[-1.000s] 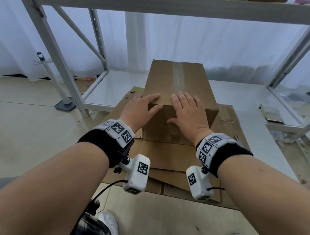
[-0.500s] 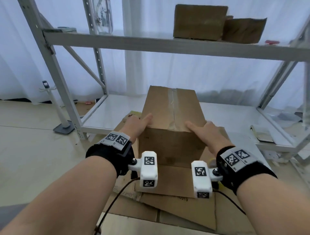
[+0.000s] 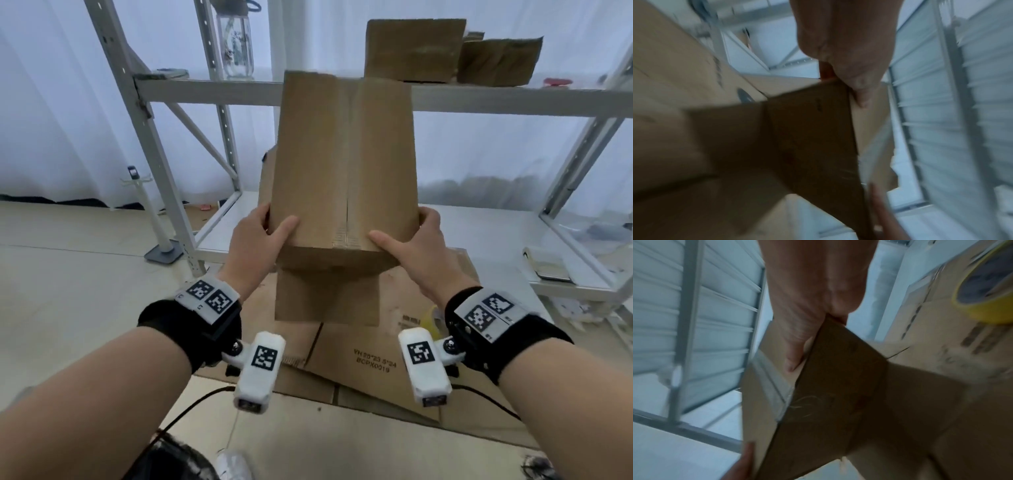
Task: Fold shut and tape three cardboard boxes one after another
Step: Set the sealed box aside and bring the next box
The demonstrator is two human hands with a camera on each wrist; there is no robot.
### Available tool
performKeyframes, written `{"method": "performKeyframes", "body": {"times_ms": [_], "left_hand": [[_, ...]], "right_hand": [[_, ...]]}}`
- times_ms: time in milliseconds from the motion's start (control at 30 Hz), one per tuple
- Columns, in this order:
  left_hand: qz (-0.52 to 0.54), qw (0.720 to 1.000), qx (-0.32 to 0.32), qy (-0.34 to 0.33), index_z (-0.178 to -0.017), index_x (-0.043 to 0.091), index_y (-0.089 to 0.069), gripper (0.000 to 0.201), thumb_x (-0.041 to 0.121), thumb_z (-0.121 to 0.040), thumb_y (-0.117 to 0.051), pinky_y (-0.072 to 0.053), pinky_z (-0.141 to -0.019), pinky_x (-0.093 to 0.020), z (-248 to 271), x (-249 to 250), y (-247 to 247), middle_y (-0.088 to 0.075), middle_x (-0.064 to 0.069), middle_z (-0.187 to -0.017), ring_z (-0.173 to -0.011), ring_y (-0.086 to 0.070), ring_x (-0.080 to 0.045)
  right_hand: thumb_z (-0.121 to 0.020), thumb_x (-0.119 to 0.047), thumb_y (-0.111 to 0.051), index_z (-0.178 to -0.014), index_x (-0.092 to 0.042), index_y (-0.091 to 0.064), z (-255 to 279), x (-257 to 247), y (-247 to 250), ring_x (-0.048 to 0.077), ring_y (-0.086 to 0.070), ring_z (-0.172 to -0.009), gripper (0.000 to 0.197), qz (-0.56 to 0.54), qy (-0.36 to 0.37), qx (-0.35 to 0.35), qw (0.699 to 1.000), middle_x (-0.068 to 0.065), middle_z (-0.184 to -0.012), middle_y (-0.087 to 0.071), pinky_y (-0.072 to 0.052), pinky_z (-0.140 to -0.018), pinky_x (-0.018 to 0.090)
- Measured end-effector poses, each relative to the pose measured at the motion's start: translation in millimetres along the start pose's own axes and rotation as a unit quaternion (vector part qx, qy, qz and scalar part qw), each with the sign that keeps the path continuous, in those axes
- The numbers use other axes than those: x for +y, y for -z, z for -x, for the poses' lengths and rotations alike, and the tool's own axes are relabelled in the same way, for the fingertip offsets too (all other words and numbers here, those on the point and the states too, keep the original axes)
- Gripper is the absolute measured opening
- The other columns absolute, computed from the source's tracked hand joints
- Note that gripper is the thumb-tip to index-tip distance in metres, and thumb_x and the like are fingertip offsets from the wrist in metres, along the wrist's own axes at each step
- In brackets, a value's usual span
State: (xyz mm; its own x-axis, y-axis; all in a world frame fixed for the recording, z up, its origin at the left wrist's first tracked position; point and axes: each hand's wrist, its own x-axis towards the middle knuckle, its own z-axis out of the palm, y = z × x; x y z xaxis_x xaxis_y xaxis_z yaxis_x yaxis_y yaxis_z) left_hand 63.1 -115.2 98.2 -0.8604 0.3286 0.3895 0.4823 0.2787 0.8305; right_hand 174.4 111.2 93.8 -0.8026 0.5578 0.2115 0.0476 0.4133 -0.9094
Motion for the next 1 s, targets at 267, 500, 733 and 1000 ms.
{"method": "performKeyframes", "body": {"times_ms": [267,500,733,1000], "left_hand": [[0.056,0.996,-0.011,0.073,-0.138,0.022,-0.036,0.055,0.046,-0.092,-0.052,-0.047,-0.055,-0.01,-1,-4,-7,-0.054,0.005,-0.109,-0.084,-0.055,0.0],[0.117,0.987,-0.026,0.107,-0.122,0.019,-0.032,0.051,0.029,-0.087,-0.067,-0.056,-0.079,-0.03,-10,-4,-18,-0.051,-0.001,-0.126,-0.101,-0.059,-0.014],[0.099,0.993,-0.054,-0.038,-0.118,0.017,-0.029,0.041,0.022,-0.092,-0.06,-0.05,-0.096,-0.044,-20,8,-8,-0.044,0.0,-0.13,-0.119,-0.052,-0.018],[0.034,0.994,-0.097,-0.021,-0.109,0.018,-0.029,0.043,0.011,-0.087,-0.066,-0.041,-0.107,-0.046,-14,-30,1,-0.03,-0.004,-0.147,-0.133,-0.038,-0.021]], "right_hand": [[-0.067,-0.048,-0.082,-0.142,-0.025,-0.021,3,16,-5,0.016,-0.042,-0.119,0.1,0.047,0.01,0.018,0.999,-0.001,-0.133,-0.037,-0.042,-0.101,0.033],[-0.06,-0.054,-0.085,-0.127,-0.013,-0.027,-9,-9,-11,0.023,-0.045,-0.116,0.097,0.104,-0.054,0.04,0.992,0.006,-0.125,-0.039,-0.044,-0.101,0.042],[-0.068,-0.043,-0.084,-0.119,-0.02,-0.027,-10,-13,-11,0.014,-0.052,-0.106,0.08,-0.012,-0.011,0.087,0.996,-0.003,-0.117,-0.045,-0.05,-0.095,0.034],[-0.07,-0.03,-0.084,-0.142,-0.026,-0.014,0,43,-22,0.015,-0.038,-0.128,0.1,0.046,0.007,-0.027,0.999,-0.003,-0.14,-0.034,-0.035,-0.11,0.035]]}}
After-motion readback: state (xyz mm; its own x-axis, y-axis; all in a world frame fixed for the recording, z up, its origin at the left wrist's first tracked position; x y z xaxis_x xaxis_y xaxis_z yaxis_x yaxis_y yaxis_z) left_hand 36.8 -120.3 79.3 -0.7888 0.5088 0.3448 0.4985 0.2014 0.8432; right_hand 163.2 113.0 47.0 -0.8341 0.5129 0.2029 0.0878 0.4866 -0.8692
